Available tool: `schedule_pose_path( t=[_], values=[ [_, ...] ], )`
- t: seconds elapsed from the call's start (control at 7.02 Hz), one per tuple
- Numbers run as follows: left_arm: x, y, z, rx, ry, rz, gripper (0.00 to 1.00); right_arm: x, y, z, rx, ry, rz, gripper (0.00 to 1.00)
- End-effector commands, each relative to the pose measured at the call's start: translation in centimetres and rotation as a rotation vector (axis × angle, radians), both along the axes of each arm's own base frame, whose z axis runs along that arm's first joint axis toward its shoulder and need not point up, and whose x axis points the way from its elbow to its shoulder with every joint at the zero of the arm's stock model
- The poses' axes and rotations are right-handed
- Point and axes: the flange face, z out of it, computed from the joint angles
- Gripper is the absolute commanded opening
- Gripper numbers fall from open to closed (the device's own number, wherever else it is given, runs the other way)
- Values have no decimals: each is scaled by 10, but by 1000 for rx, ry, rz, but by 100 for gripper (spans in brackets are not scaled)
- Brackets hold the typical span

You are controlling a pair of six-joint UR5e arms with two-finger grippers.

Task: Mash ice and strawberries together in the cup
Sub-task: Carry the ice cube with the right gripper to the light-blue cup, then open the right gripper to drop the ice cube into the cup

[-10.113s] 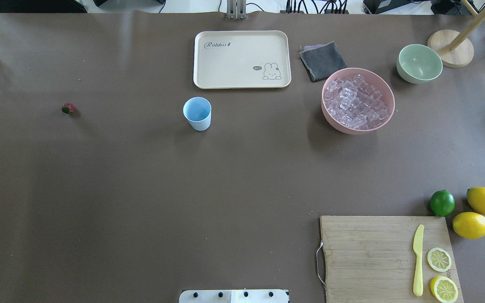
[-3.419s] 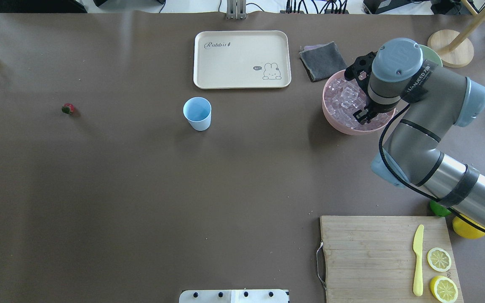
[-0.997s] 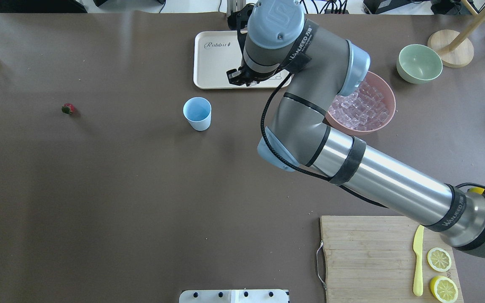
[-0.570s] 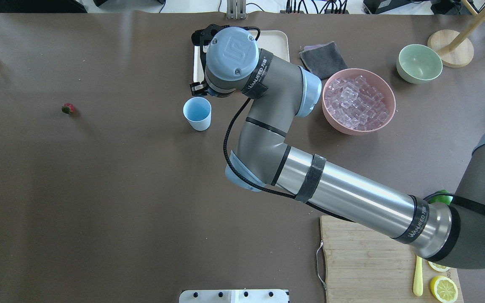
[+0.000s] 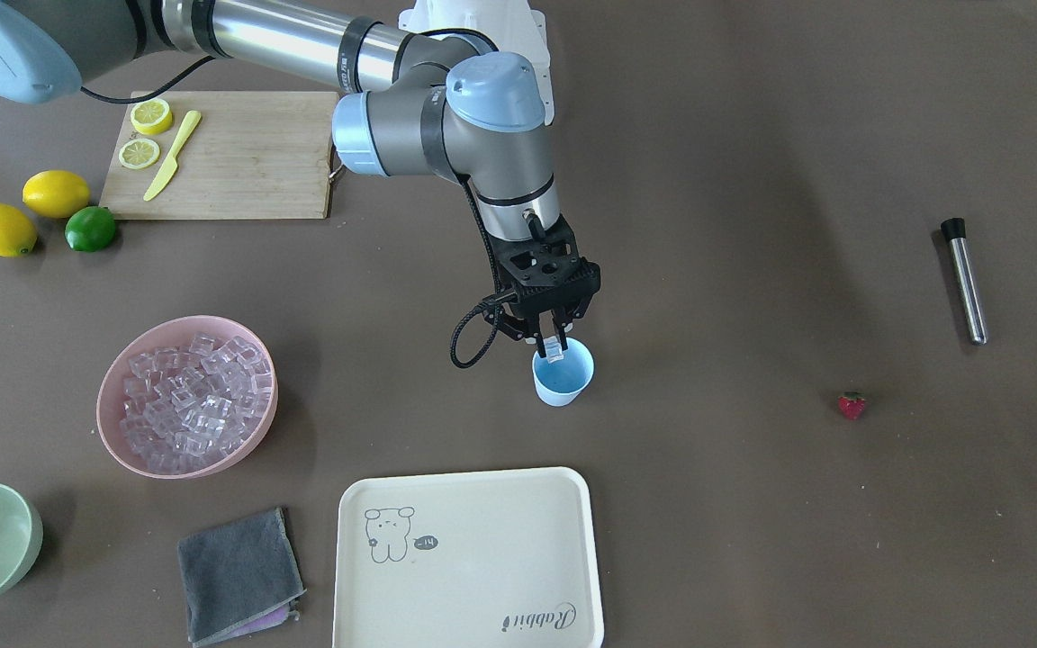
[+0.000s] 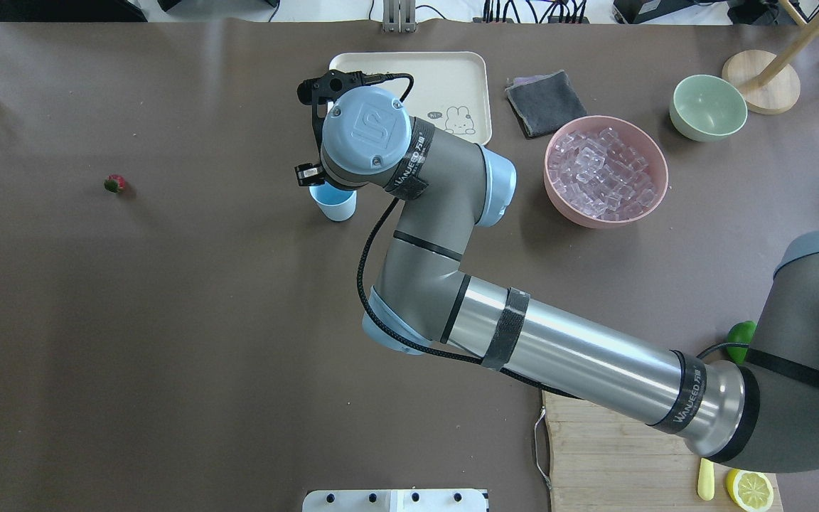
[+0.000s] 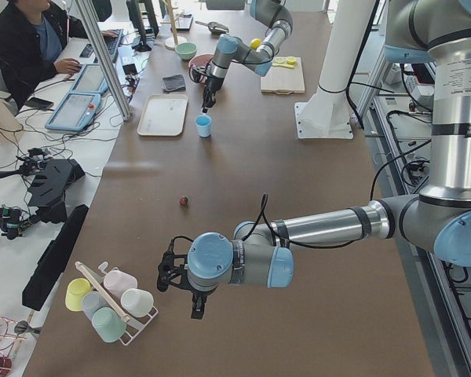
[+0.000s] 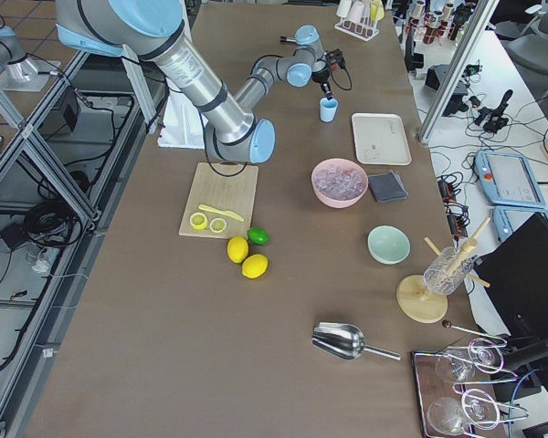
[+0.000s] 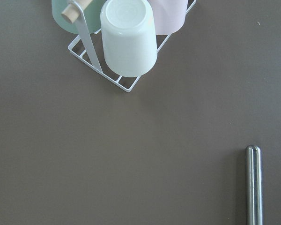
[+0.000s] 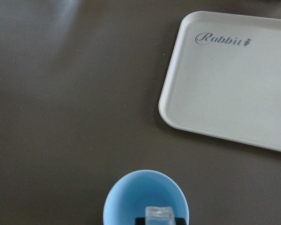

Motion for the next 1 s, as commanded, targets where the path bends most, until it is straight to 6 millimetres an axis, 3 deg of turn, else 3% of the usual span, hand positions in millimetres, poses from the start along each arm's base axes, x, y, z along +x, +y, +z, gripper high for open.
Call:
schedule_pose_path(
  t=[0.0, 0.14, 0.28, 0.43, 0.57, 0.85],
  values=[
    [0, -2, -2, 5, -1, 0, 99, -7, 6, 0, 10, -10, -3, 4],
    [0, -2, -2, 3, 0, 0, 99, -13, 1, 10, 24, -19, 10, 5],
    [0, -2, -2, 3, 0, 0, 99, -15, -1, 18, 26, -23, 12, 15],
    [0, -3, -2, 3, -2, 0, 99, -15, -2, 18, 26, -24, 12, 61],
    [-1, -4, -3, 4, -2, 0, 99, -14, -1, 13, 29, -32, 11, 90],
    [-1, -3, -1, 0, -2, 0, 99, -12, 0, 11, 30, -37, 12, 92]
  ],
)
